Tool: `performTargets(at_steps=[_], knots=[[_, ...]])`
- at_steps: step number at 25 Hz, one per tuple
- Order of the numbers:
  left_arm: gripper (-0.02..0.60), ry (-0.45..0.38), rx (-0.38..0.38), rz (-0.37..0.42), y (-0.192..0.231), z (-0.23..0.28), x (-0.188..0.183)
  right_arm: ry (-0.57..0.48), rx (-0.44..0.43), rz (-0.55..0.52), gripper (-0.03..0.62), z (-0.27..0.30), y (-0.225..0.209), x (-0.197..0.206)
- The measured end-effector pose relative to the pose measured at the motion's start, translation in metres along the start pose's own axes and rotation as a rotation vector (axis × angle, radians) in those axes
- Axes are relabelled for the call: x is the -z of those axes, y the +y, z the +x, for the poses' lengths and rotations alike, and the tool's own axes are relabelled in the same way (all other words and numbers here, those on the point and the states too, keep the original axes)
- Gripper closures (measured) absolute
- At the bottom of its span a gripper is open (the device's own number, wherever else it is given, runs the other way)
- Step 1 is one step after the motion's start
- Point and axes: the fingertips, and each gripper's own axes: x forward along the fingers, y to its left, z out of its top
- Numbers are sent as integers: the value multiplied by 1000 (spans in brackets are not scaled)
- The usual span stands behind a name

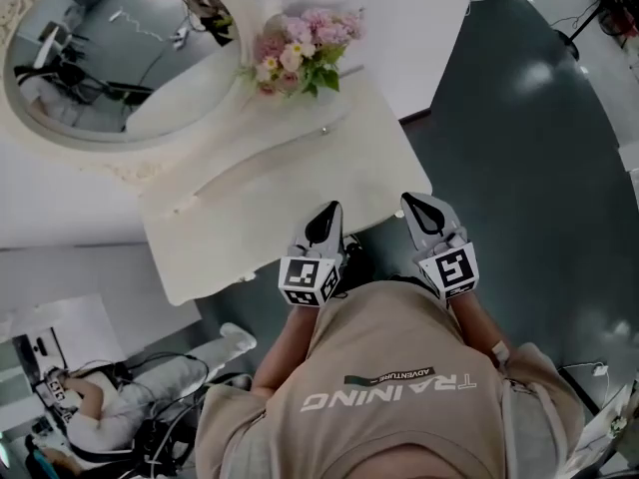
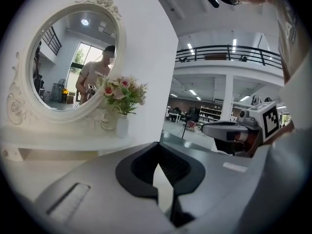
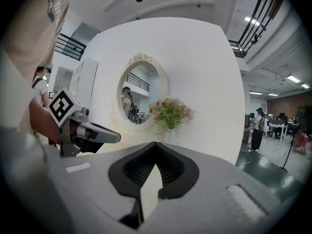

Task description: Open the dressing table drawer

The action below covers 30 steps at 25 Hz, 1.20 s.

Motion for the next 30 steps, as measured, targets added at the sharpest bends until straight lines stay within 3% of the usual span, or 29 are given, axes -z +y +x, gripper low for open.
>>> performTargets(at_steps=[6, 12, 17, 25, 30], knots=[[563, 20, 14, 114, 43, 24, -20, -28, 8, -20, 592, 61, -8, -25], [563, 53, 74, 116, 69, 45, -23, 2, 44, -18, 592, 103, -13, -26], [563, 99, 66, 84, 93, 59, -12, 14, 47, -25, 592, 128, -13, -28], [563, 104, -23, 30, 114, 78, -12, 26, 14, -35, 592, 136, -25, -35], [563, 117, -118, 4, 118, 83, -9, 29, -55, -30, 592, 137, -36, -33]])
